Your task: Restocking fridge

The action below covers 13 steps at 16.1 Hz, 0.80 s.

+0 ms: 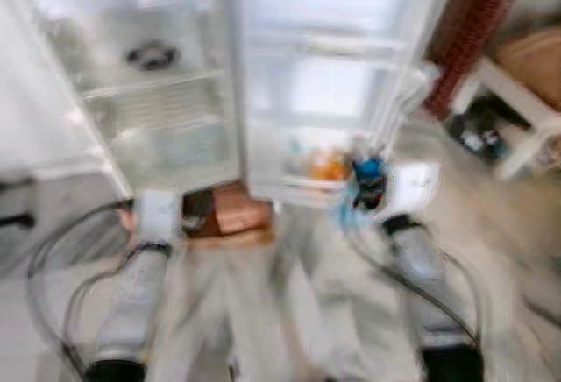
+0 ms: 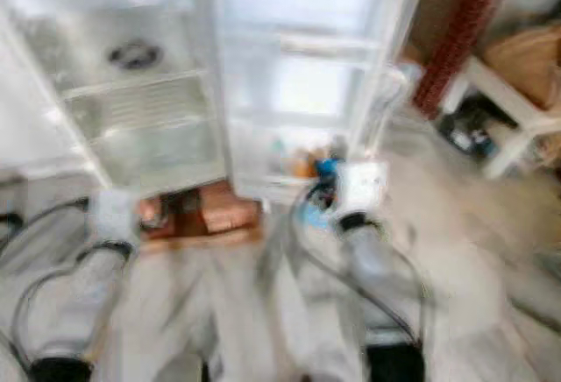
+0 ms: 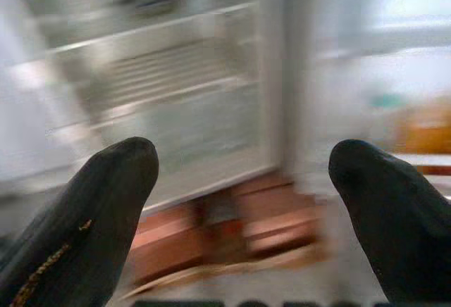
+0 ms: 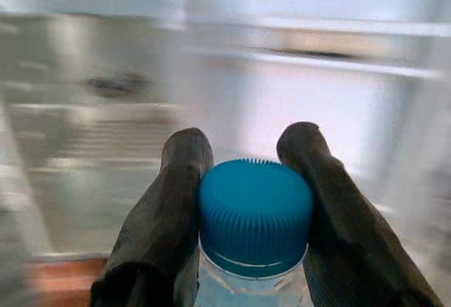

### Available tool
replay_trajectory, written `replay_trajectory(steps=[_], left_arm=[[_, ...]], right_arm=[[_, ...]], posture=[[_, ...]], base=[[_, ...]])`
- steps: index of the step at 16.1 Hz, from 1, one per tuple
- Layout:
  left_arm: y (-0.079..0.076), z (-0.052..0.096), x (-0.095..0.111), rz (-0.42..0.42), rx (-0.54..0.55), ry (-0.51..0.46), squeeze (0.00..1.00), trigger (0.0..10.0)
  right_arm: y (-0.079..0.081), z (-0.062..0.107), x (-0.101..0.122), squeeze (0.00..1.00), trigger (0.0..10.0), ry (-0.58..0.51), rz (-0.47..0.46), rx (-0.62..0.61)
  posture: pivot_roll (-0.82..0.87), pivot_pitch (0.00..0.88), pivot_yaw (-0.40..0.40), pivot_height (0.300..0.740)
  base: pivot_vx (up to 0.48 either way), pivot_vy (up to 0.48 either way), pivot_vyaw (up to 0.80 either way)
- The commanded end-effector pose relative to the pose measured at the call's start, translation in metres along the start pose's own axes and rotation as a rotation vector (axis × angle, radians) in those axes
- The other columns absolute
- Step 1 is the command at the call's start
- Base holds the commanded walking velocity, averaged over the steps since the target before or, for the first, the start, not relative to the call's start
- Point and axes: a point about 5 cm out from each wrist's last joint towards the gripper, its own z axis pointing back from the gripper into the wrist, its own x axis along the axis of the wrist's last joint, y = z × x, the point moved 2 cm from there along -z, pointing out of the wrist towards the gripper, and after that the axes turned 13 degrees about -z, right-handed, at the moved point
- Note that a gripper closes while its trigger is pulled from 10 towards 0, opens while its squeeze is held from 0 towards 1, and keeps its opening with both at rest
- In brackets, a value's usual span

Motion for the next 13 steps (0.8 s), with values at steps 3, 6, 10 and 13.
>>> replay_trajectory(steps=[3, 6, 10, 13], left_arm=[[-0.008, 0.003, 0.007, 0.016, -0.051, -0.048, 0.0, 10.0], [-0.009, 0.011, 0.008, 0.029, -0.105, -0.088, 0.0, 10.0], [-0.013, 0.012, 0.009, 0.04, -0.136, -0.107, 0.0, 10.0], [-0.017, 0.012, 0.011, 0.046, -0.152, -0.115, 0.0, 10.0]], right_arm=[[-0.009, 0.001, 0.01, 0.0, 10.0, -0.032, 0.039, -0.013], [-0.014, 0.005, 0.007, 0.0, 10.0, -0.018, 0.058, -0.029], [-0.016, 0.004, 0.008, 0.0, 10.0, -0.026, 0.076, -0.042], [-0.014, 0.004, 0.009, 0.0, 10.0, -0.032, 0.09, -0.037]], posture=[[0.1, 0.071, -0.036, 0.74], [0.1, 0.079, -0.034, 0.74], [0.1, 0.077, -0.033, 0.74], [0.1, 0.077, -0.033, 0.74]], base=[[0.0, 0.0, 0.8], [0.0, 0.0, 0.53], [0.0, 0.0, 0.0], [0.0, 0.0, 0.0]])
